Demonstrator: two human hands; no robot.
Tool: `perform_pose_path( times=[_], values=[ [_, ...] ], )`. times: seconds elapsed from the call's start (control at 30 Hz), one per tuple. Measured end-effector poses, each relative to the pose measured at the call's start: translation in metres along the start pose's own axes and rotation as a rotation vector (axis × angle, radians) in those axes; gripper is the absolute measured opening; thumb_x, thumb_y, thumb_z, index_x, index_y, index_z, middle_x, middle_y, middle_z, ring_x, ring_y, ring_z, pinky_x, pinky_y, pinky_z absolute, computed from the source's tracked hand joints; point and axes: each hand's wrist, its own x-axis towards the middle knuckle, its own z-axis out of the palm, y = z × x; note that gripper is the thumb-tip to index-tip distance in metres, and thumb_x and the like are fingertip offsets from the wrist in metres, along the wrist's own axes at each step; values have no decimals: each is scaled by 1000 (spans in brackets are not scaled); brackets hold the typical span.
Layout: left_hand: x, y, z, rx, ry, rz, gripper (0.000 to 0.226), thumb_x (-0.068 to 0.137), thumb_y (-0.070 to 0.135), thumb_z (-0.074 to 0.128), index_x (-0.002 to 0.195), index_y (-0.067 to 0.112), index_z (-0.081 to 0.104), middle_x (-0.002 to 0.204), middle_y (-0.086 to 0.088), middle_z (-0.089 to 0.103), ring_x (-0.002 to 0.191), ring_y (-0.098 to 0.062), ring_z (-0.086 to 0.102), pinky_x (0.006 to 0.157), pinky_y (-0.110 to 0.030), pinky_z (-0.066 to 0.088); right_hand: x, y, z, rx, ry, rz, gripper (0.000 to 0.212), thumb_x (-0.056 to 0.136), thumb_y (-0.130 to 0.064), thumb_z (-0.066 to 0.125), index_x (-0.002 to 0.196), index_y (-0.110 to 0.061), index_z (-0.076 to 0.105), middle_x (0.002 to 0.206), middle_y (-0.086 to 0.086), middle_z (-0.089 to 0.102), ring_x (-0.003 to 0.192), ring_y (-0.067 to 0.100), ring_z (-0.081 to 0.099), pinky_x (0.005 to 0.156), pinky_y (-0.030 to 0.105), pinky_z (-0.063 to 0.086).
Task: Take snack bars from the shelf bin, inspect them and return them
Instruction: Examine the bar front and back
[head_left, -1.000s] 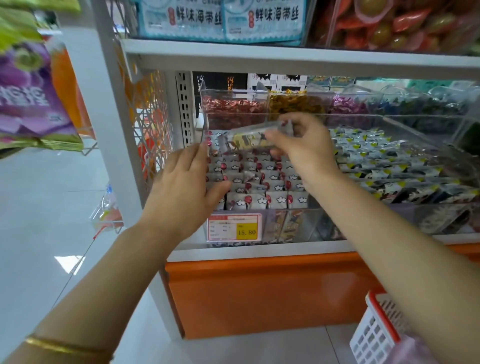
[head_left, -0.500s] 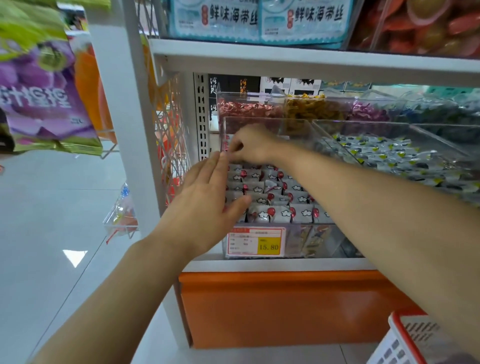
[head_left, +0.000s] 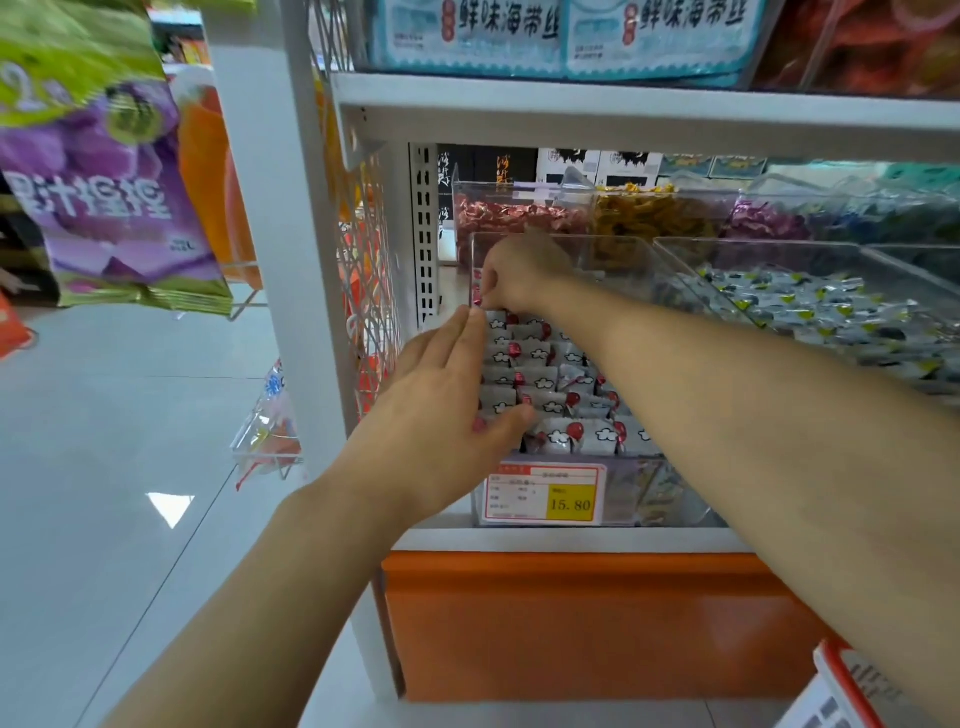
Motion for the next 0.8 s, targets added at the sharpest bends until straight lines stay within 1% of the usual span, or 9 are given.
perform_pose_path(
  times=[0.07, 0.13, 0.2, 0.3, 0.53, 0.63, 0.67, 0.73, 0.8],
  values=[
    [0, 0, -1, -7, -6, 0, 85, 86, 54, 44, 150, 21, -1, 158, 5, 3, 141, -8, 2, 101, -17, -1, 1, 0, 1, 45, 9, 3, 6, 84, -17, 67, 88, -15, 69, 123, 12, 60, 121, 29, 50, 107, 42, 36],
    [0, 0, -1, -9, -11, 1, 85, 86, 54, 44, 150, 21, -1, 158, 5, 3, 141, -8, 2, 101, -17, -1, -1, 1, -3, 193, 32, -7, 6, 85, -15, 66, 89, -12, 69, 110, 8, 66, 103, 23, 60, 96, 35, 45],
    [0, 0, -1, -16, -14, -4, 85, 86, 54, 45, 150, 22, -1, 158, 6, 2, 141, -8, 2, 100, -17, -1, -5, 4, -11, 355, 61, -8, 9, 87, -13, 64, 93, -8, 67, 99, 4, 66, 90, 17, 61, 84, 29, 48],
    [1, 0, -1, -38, -15, -20, 85, 87, 54, 47, 150, 23, 0, 158, 7, 3, 141, -10, 2, 100, -18, 0, -16, 6, -16, 460, 71, -43, 9, 85, -12, 66, 91, -6, 67, 92, 2, 64, 82, 12, 58, 80, 28, 47],
    [0, 2, 0, -43, 11, -24, 86, 86, 53, 49, 150, 22, -1, 158, 6, 3, 141, -9, 2, 99, -18, 1, -30, 7, -13, 426, 98, -92, 7, 82, -13, 69, 88, -9, 68, 91, -1, 64, 79, 8, 55, 76, 23, 44],
    [-1, 1, 1, -60, 32, -21, 86, 87, 52, 49, 150, 23, -1, 158, 6, 3, 142, -10, 2, 101, -20, 0, -34, 6, -22, 558, 221, -54, 6, 85, -10, 65, 89, -6, 66, 92, 2, 64, 75, 4, 53, 72, 16, 44],
    [-1, 1, 2, -66, 41, -19, 85, 87, 51, 49, 150, 23, 0, 158, 6, 3, 143, -10, 2, 102, -20, 1, -37, 6, -26, 620, 265, -24, 5, 85, -10, 64, 89, -7, 65, 93, 3, 64, 77, 6, 54, 73, 16, 44],
    [-1, 1, 2, -76, 69, -21, 81, 89, 48, 49, 150, 22, 3, 158, 5, 5, 143, -11, 3, 103, -20, 1, -47, 9, -36, 740, 334, 22, 2, 86, -10, 62, 88, -10, 62, 93, 3, 63, 83, 11, 57, 79, 23, 49],
    [-1, 0, 0, -74, 139, -32, 76, 90, 44, 50, 150, 20, 9, 157, 3, 13, 143, -13, 8, 103, -21, 4, -63, 13, -46, 844, 432, 57, 4, 88, -9, 61, 87, -13, 60, 94, 5, 64, 84, 12, 61, 79, 26, 53]
  ],
)
